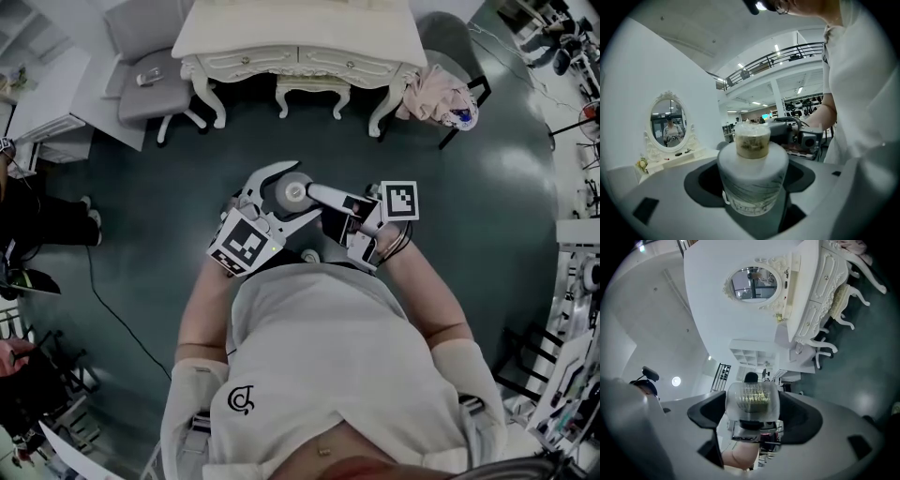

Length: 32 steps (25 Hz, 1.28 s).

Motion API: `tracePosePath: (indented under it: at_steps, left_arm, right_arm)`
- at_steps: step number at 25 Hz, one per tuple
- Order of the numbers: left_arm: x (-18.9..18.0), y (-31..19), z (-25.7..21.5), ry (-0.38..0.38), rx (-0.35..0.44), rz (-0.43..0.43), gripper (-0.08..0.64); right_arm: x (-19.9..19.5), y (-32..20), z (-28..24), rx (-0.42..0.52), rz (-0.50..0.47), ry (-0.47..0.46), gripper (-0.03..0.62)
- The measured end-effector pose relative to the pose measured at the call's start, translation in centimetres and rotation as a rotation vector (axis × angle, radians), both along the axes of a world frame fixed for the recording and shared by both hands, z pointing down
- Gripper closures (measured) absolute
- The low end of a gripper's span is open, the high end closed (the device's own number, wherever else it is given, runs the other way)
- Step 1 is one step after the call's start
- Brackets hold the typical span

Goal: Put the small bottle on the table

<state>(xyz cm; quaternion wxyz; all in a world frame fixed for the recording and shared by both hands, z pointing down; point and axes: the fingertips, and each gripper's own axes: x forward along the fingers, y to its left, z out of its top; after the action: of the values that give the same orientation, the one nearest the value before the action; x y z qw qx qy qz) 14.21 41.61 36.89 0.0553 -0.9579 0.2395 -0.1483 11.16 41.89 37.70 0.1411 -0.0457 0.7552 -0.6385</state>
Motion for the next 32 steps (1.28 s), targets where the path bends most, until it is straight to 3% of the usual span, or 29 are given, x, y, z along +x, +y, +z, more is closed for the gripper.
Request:
tracePosePath:
  at_steps: [9,15,27,32]
  left_arm:
    - [-0.3,-4.5,2.2,0.005,-0.042,-0.003,0.212]
    - [-2.2,-11.6,3.1,0.006,-0.05,0.046,0.212]
    - [-12.3,-32.0,2.4,-0.013,-0.044,0.14,0.21]
    - [-16.1,-38.4,2.3,-0.014,-0.054,0.161,0.212]
  right_arm:
    - [-0.2,-4.4,2.4,-0.043,-0.005,0.011,0.229]
    - [-2.1,-11.6,3.3,-0.064,0.039,0.019,0.23]
    - [-12.0,-32.4,2.2,-0.048,0.146,0.009,0.23]
    - [-15.8,-38.9,2.1,-0.072,0.193,-0.002,0.23]
